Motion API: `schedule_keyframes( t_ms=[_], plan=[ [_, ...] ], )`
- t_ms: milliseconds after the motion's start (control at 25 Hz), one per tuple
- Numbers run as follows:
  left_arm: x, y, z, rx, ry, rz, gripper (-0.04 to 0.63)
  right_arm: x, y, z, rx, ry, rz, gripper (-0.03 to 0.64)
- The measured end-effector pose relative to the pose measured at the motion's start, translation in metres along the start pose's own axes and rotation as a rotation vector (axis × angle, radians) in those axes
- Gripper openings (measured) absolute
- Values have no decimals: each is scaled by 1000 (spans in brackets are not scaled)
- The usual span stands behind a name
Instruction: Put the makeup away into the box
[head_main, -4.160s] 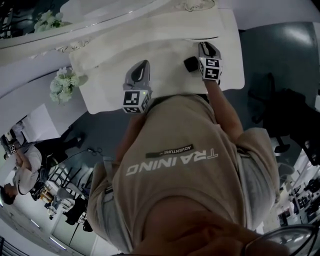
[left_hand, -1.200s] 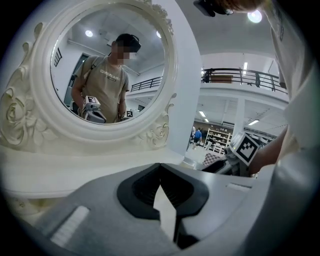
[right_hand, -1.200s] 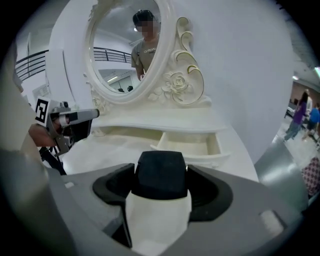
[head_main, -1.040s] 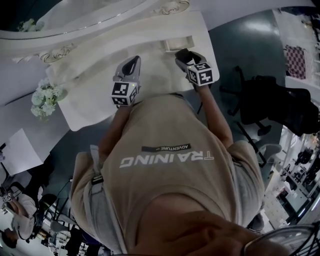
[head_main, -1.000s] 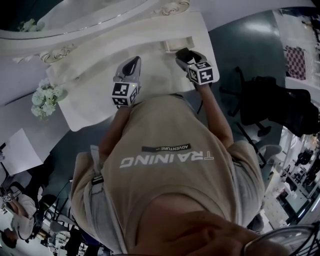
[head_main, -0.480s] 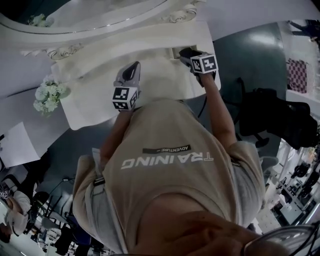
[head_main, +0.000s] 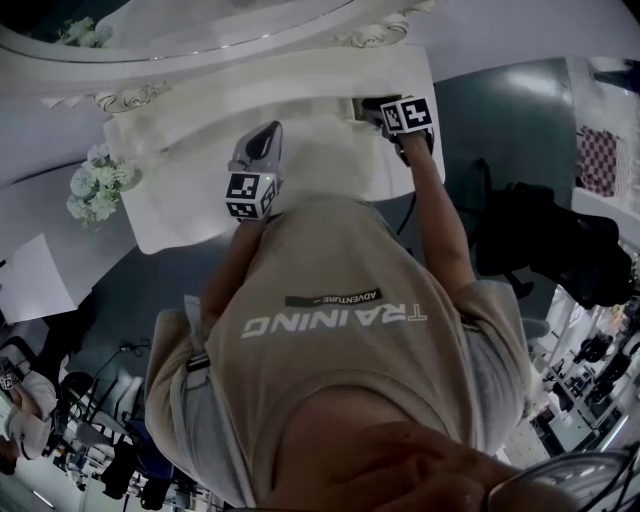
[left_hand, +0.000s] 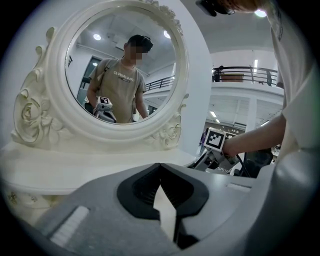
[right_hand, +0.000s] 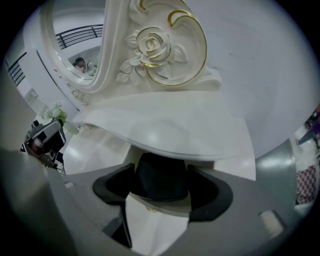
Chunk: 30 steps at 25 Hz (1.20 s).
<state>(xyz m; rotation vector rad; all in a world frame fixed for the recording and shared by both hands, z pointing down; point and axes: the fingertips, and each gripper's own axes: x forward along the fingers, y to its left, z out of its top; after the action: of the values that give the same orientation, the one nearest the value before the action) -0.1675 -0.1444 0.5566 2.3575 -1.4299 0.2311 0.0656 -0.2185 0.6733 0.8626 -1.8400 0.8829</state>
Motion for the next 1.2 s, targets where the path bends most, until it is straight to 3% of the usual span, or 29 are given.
schedule_keyframes(
  t_ms=[520,1200],
  plan=[
    [11,5,-3,-13,14,1,7,15,-11,5,-24,41,-92,333],
    [-1,-8,5,16,-10,-1,8,6,-6,5,17,-61,-14,334]
  ],
)
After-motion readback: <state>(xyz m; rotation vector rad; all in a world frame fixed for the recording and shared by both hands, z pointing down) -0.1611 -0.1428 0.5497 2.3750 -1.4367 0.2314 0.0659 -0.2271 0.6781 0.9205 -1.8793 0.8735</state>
